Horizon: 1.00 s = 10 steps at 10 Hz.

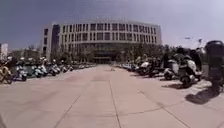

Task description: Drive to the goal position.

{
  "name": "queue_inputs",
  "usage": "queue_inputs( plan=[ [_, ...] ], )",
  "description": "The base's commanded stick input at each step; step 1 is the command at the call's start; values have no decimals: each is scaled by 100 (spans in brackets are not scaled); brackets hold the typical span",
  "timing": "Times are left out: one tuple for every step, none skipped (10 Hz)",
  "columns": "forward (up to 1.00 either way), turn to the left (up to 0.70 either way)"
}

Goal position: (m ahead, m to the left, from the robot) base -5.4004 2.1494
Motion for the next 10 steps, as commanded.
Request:
queue_inputs(
  plan=[
    [70,0],
    [70,0],
    [70,0],
    [70,0],
    [70,0],
    [64,6],
    [45,25],
    [26,44],
    [7,63],
    [0,70]
  ],
)
